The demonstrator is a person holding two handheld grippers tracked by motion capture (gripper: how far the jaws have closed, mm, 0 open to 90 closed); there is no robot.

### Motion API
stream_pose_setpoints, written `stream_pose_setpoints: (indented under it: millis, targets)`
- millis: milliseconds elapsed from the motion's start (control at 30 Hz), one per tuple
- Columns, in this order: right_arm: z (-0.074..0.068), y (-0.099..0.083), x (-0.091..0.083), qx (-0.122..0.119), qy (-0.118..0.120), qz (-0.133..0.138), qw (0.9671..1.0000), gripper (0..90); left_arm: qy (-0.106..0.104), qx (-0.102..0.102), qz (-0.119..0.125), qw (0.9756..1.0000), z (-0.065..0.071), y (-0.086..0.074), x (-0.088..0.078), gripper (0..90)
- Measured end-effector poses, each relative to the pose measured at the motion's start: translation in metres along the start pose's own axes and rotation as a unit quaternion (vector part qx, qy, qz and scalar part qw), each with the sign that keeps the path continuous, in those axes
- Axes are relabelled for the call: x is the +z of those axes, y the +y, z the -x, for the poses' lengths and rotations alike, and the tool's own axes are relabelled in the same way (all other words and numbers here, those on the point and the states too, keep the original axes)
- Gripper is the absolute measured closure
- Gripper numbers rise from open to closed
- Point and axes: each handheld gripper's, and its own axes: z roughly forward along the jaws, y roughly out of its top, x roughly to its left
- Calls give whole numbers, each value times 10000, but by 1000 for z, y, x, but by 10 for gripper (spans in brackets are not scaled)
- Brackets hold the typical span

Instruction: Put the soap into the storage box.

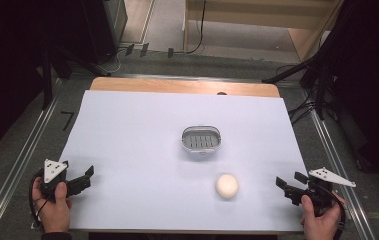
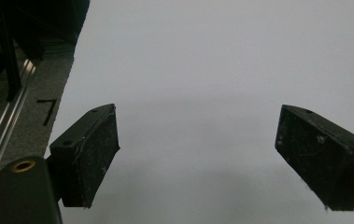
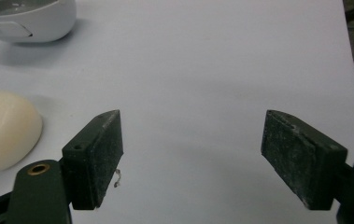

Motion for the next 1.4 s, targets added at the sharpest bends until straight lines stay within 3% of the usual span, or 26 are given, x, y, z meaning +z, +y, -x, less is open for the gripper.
stream_pose_setpoints:
  millis: [133,367,600,633,900,1400]
  targets:
    - [-4,2,2,-159,-71,-133,9998,261,-1,-2,0,10000,0,0,0,145]
    - [-14,8,4,-297,380,-269,9985,273,-2,-7,3,10000,0,0,0,145]
    - [-27,12,8,-449,335,-437,9975,269,-1,-4,1,10000,0,0,0,145]
    - [-33,12,11,-509,368,-553,9965,265,0,-4,2,10000,0,0,0,145]
    - [-52,14,18,-801,559,-709,9927,205,-3,-21,3,10000,0,0,0,145]
    - [-82,13,33,-1071,851,-896,9865,161,-5,-35,31,10000,-1,0,-1,145]
